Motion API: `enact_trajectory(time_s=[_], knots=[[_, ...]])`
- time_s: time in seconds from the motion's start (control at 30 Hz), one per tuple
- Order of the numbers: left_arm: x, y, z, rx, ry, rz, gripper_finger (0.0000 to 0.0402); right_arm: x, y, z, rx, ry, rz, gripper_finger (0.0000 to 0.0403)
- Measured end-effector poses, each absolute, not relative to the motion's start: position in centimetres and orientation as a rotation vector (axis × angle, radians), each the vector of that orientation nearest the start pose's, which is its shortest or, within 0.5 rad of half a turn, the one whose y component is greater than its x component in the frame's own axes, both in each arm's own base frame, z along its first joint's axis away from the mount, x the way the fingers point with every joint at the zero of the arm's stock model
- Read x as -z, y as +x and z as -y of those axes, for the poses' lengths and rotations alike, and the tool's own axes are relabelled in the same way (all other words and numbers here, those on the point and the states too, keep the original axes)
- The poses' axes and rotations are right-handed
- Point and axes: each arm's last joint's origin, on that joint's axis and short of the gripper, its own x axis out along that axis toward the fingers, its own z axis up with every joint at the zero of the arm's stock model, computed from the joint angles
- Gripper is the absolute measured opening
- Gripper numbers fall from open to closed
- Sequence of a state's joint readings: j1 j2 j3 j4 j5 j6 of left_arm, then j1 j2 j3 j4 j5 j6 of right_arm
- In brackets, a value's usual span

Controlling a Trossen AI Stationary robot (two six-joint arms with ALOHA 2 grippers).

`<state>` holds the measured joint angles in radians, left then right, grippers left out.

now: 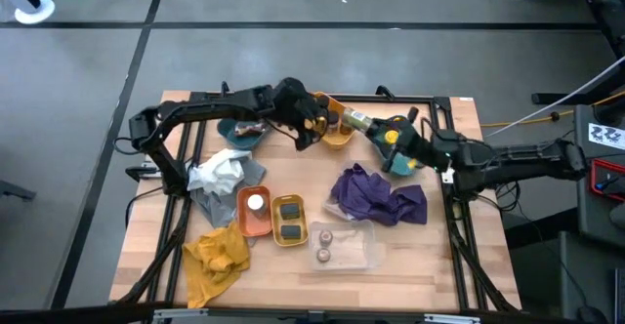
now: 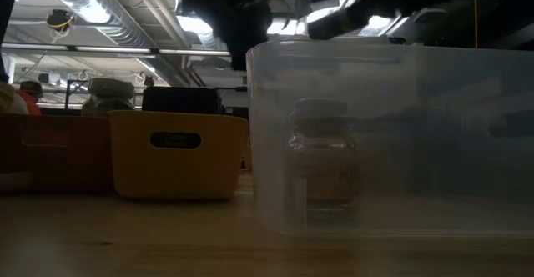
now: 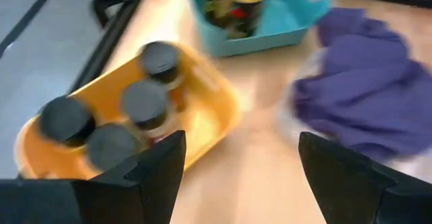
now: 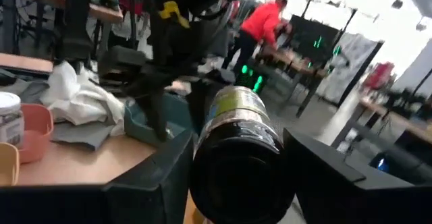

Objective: Sort spices by type
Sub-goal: Put the green spice bottle into the yellow bin

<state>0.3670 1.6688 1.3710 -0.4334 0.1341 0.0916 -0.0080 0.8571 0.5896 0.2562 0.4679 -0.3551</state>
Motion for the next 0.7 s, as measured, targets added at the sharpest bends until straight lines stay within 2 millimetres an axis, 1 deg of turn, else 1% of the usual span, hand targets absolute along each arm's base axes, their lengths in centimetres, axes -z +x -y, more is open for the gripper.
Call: enact_trajectory(time_s=[0.07, 0.2, 0.3, 0.4, 0.57, 0.7], knots=[[-28.1, 34.1, -14.1, -0.224, -0.109, -0.723, 0.0272, -29.3, 19.8, 2.5, 0.47, -0.312, -0.129, 0.0207], [-26.8, 32.8, -16.4, -0.288, -0.13, -0.732, 0.0272, -29.5, 21.0, 4.4, 0.454, -0.218, -0.247, 0.0207], [-25.8, 32.0, -17.6, -0.325, -0.137, -0.726, 0.0272, -30.0, 22.0, 5.6, 0.414, -0.164, -0.339, 0.0207], [-25.3, 31.4, -18.7, -0.348, -0.116, -0.712, 0.0272, -30.4, 23.2, 6.8, 0.384, -0.126, -0.434, 0.0207], [-24.5, 30.4, -19.9, -0.354, -0.124, -0.662, 0.0272, -30.5, 25.5, 8.7, 0.359, -0.086, -0.57, 0.0207], [-25.2, 29.6, -19.9, -0.333, -0.106, -0.634, 0.0272, -30.7, 27.2, 9.9, 0.342, -0.063, -0.666, 0.0207]])
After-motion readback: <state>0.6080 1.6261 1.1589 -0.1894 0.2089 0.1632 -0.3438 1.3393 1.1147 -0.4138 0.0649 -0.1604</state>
